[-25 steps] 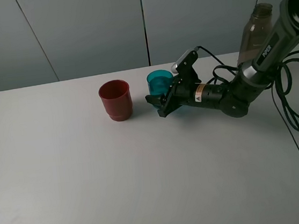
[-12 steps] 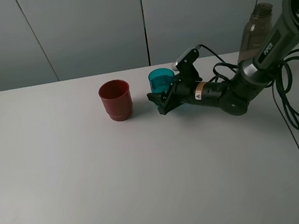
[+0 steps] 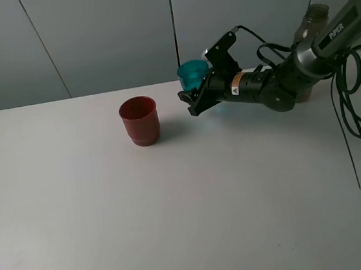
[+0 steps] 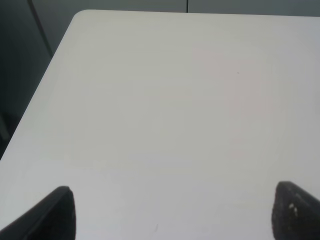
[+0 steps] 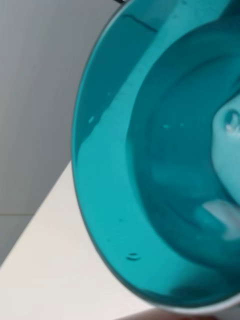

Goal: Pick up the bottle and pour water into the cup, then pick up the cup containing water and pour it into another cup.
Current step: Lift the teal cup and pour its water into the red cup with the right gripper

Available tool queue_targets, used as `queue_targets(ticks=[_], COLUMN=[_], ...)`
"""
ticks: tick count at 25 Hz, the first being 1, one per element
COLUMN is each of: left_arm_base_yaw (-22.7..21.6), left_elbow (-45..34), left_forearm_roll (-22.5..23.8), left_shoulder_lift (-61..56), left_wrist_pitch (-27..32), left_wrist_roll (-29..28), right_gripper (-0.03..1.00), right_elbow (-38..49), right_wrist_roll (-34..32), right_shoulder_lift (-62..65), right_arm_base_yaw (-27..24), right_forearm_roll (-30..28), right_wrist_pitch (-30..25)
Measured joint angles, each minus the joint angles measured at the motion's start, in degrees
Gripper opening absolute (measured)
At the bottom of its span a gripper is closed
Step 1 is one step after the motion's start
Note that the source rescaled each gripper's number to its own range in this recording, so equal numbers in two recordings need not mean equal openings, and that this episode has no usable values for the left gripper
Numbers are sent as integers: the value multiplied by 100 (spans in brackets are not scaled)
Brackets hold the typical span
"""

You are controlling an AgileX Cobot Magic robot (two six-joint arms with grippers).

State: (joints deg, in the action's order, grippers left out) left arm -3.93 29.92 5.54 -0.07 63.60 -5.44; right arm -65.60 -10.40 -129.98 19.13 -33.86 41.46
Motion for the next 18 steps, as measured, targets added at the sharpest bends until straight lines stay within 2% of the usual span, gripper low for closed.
queue_targets(ticks=[11,18], left_arm_base_yaw=[0,0], left_elbow=[0,0], left_forearm_roll=[0,0], left_shoulder_lift=[0,0], left_wrist_pitch=[0,0], left_wrist_roll=[0,0], right_gripper=[8,8], right_elbow=[-380,-685], right_wrist_roll=[230,561], right_shoulder_lift=[76,76], right_arm_base_yaw=[328,474], right_forearm_roll=[-424,-646], right_wrist_pitch=[-355,-918])
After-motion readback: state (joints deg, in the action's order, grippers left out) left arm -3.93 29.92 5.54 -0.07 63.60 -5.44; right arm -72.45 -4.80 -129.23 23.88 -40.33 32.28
